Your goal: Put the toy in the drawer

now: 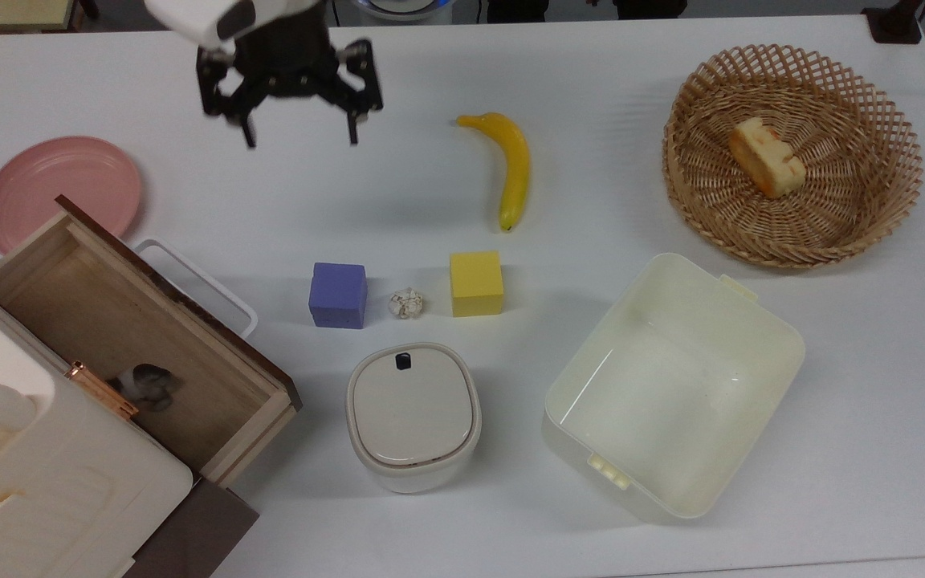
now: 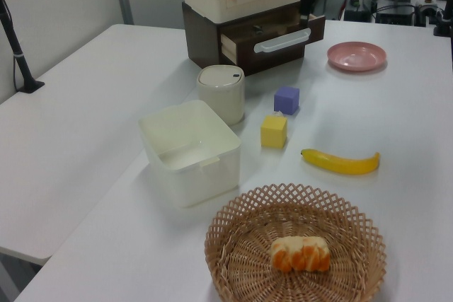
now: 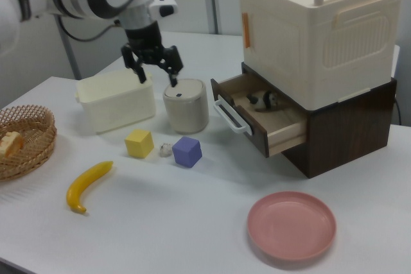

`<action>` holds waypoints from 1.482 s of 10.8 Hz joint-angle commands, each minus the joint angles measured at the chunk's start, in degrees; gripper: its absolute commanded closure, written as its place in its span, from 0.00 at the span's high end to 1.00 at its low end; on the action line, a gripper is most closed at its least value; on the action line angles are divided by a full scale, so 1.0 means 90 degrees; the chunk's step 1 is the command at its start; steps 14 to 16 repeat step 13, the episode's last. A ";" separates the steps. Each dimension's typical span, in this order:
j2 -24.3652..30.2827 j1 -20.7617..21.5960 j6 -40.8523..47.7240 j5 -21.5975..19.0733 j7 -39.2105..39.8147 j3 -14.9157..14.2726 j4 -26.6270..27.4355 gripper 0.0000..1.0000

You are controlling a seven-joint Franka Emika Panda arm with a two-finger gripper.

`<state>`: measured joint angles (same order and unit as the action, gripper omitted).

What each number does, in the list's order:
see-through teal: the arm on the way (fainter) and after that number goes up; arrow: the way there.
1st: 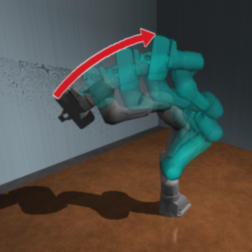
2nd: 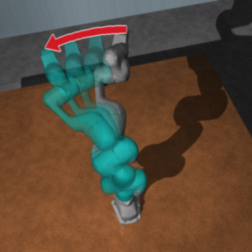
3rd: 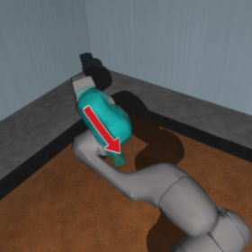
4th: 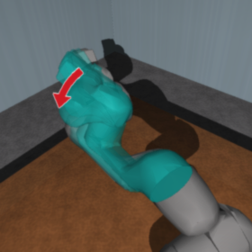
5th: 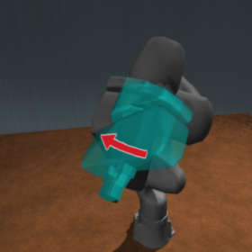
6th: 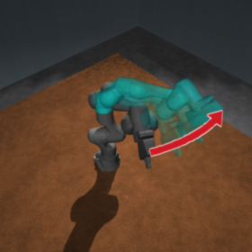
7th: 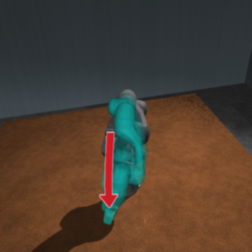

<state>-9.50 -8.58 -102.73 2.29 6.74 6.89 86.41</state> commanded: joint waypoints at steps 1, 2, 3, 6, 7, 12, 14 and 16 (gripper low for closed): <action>0.0663 0.0113 0.0904 -0.0274 -0.1041 -0.0111 0.0379 1.00; 0.0781 0.0152 0.1119 -0.0274 -0.1003 -0.0237 0.0389 1.00; 0.0917 0.0326 0.1247 -0.0264 -0.1002 -0.0345 0.0466 1.00; 0.1162 0.0766 0.1190 -0.0245 -0.1002 -0.0774 0.0701 1.00; 0.1221 0.0796 0.1219 -0.0245 -0.1022 -0.0814 0.0721 1.00; 0.1163 0.0767 0.1180 -0.0245 -0.1051 -0.0805 0.0721 1.00; 0.1172 0.0748 0.1199 -0.0245 -0.1041 -0.0805 0.0711 1.00; 0.1172 0.0748 0.1199 -0.0245 -0.1041 -0.0805 0.0711 1.00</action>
